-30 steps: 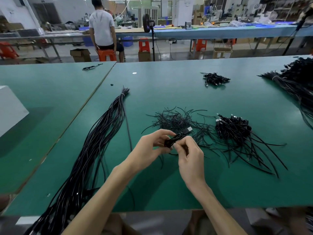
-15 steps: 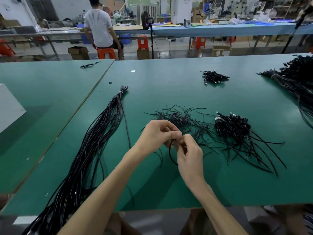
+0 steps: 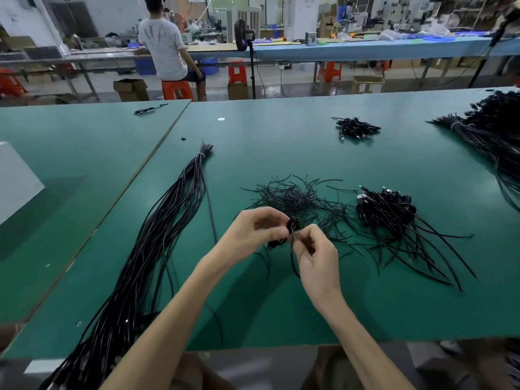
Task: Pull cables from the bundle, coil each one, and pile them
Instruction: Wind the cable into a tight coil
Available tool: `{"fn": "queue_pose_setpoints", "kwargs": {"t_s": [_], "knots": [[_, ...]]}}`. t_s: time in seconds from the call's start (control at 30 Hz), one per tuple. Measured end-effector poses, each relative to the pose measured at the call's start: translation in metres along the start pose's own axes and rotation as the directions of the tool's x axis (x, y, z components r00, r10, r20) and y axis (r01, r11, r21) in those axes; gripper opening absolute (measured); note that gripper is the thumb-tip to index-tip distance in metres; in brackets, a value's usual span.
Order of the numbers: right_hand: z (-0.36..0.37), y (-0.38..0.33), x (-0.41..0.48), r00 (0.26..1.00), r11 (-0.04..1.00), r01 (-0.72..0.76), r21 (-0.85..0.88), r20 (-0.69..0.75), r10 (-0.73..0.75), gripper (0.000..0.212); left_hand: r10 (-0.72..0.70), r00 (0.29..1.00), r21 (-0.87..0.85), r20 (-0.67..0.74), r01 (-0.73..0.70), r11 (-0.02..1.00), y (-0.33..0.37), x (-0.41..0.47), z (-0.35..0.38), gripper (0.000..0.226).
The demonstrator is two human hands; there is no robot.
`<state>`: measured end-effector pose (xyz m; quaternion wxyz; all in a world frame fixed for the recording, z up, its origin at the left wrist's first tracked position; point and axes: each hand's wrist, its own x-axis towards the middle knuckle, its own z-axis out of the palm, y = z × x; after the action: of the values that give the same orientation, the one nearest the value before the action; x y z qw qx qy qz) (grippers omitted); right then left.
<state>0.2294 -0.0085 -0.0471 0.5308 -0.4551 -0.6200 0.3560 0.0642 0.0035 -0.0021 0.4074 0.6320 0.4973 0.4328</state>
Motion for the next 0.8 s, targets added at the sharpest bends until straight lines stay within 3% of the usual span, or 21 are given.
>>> {"fn": "queue_pose_setpoints", "kwargs": {"t_s": [0.07,0.4,0.8], "knots": [[0.0,0.0,0.001,1.0,1.0,-0.01,0.029,0.016,0.009,0.023,0.014,1.0,0.003,-0.016,-0.014,1.0,-0.005,-0.004,0.002,0.025],[0.0,0.0,0.0,0.996,0.989,-0.082,0.121,0.056,0.076,0.02,0.006,0.99,0.127,-0.139,0.012,0.992,0.008,-0.003,0.005,0.029],[0.0,-0.001,-0.002,0.996,0.995,-0.083,0.058,0.02,0.082,0.018,-0.042,0.994,0.282,-0.097,0.068,0.957,0.01,-0.009,0.008,0.02]]}}
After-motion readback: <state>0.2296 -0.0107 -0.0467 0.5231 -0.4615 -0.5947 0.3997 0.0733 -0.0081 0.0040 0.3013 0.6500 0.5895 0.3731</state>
